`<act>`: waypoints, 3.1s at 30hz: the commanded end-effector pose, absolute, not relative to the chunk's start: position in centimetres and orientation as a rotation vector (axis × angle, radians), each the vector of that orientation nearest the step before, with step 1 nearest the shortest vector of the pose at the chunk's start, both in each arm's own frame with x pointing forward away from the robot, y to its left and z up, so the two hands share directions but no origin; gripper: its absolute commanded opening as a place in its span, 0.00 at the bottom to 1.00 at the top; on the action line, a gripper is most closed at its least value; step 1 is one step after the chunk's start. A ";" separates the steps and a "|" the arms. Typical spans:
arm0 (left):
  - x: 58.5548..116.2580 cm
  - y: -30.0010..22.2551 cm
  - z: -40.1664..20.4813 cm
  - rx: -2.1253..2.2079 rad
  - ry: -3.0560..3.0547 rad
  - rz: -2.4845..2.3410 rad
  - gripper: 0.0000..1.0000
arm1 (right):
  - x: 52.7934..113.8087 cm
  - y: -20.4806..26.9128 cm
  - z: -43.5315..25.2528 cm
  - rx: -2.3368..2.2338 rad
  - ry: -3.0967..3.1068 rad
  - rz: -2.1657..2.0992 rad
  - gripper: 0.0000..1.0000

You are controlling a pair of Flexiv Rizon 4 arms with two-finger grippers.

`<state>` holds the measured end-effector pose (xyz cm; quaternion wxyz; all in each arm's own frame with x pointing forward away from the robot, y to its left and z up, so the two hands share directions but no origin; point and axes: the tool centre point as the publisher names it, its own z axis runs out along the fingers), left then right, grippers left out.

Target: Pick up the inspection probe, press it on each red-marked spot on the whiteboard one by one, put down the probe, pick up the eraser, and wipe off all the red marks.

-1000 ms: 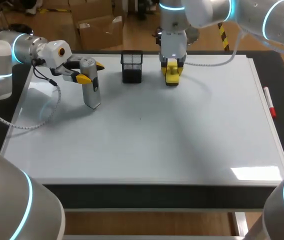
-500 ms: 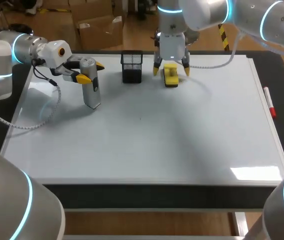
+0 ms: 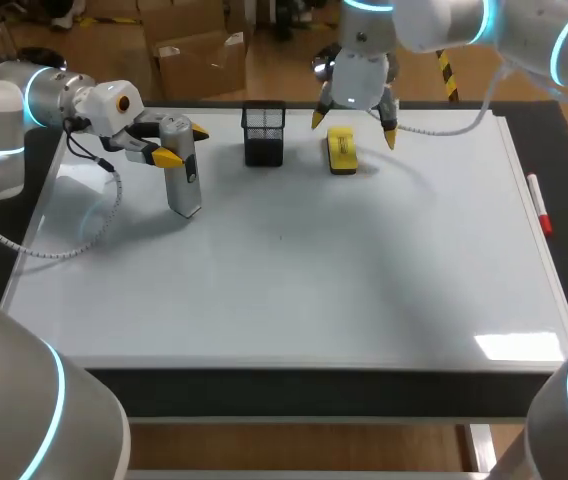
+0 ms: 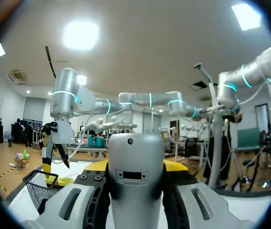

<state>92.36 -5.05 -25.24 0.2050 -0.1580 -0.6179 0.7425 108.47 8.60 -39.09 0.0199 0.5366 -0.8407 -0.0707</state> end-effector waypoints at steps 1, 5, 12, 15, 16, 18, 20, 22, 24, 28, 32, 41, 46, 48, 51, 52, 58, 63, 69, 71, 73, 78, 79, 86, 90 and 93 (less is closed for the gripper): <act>92.4 -5.0 -25.1 -0.442 -1.724 2.067 0.00 | 106.9 6.7 -36.7 1.581 -2.755 -0.276 1.00; 92.4 -5.0 -25.1 -0.442 -1.724 2.067 0.00 | 107.1 5.8 -35.1 1.419 -2.868 -0.387 1.00; 92.4 -5.0 -25.1 -0.442 -1.724 2.067 0.00 | 106.8 4.3 -32.1 1.178 -3.008 -0.552 1.00; 92.4 -5.0 -25.1 -0.442 -1.724 2.067 0.00 | 107.0 3.9 -31.1 1.011 -3.010 -0.534 1.00; 92.4 -5.0 -25.1 -0.442 -1.724 2.067 0.00 | 107.0 3.7 -30.7 0.984 -3.015 -0.555 1.00; 92.4 -5.0 -25.1 -0.442 -1.724 2.067 0.00 | 106.8 3.3 -30.0 0.900 -3.040 -0.568 1.00; 92.4 -5.0 -25.1 -0.442 -1.724 2.067 0.00 | 106.6 2.9 -29.3 0.853 -3.067 -0.592 1.00; 92.4 -5.0 -25.1 -0.442 -1.724 2.067 0.00 | 106.5 2.5 -28.8 0.819 -3.095 -0.594 1.00; 92.4 -5.0 -25.1 -0.442 -1.724 2.067 0.00 | 106.4 2.3 -28.5 0.762 -3.118 -0.626 1.00; 92.4 -5.0 -25.1 -0.442 -1.724 2.067 0.00 | 106.3 1.7 -28.1 0.634 -3.136 -0.685 1.00; 92.4 -5.0 -25.1 -0.442 -1.724 2.067 0.00 | 106.2 1.3 -27.5 0.539 -3.159 -0.716 1.00; 92.4 -5.0 -25.1 -0.442 -1.724 2.067 0.00 | 106.2 1.0 -26.8 0.478 -3.189 -0.707 1.00; 92.4 -5.0 -25.1 -0.442 -1.724 2.067 0.00 | 106.2 1.0 -26.8 0.478 -3.189 -0.707 1.00; 92.4 -5.0 -25.1 -0.442 -1.724 2.067 0.00 | 106.2 1.0 -26.8 0.478 -3.189 -0.707 1.00; 92.3 -5.1 -24.9 -0.430 -1.735 2.074 0.00 | 106.2 1.0 -26.8 0.478 -3.189 -0.707 1.00; 92.3 -5.1 -24.7 -0.408 -1.744 2.089 0.00 | 106.2 1.0 -26.8 0.478 -3.189 -0.707 1.00; 93.0 -5.5 -23.0 -0.356 -1.774 2.120 0.00 | 106.2 1.0 -26.8 0.478 -3.189 -0.707 1.00; 94.0 -5.9 -21.0 -0.294 -1.805 2.137 0.00 | 106.2 1.0 -26.8 0.478 -3.189 -0.707 1.00; 95.6 -6.7 -18.7 -0.252 -1.826 2.168 0.00 | 106.2 1.0 -26.8 0.478 -3.189 -0.707 1.00; 96.3 -6.9 -18.1 -0.228 -1.839 2.181 0.00 | 106.2 1.0 -26.8 0.478 -3.189 -0.707 1.00; 97.0 -7.1 -17.5 -0.217 -1.839 2.192 0.00 | 106.2 1.0 -26.8 0.478 -3.189 -0.707 1.00; 98.7 -8.1 -16.3 -0.195 -1.839 2.221 0.00 | 106.2 1.0 -26.8 0.478 -3.189 -0.707 1.00; 99.1 -8.4 -16.2 -0.179 -1.842 2.233 0.00 | 106.2 1.0 -26.8 0.478 -3.189 -0.707 1.00; 101.4 -10.4 -14.6 -0.157 -1.868 2.278 0.00 | 106.2 1.0 -26.8 0.478 -3.189 -0.707 1.00; 102.8 -11.3 -13.9 -0.163 -1.863 2.301 0.00 | 106.2 1.0 -26.8 0.478 -3.189 -0.707 1.00; 103.7 -12.1 -13.5 -0.164 -1.843 2.320 0.00 | 106.2 1.0 -26.8 0.478 -3.189 -0.707 1.00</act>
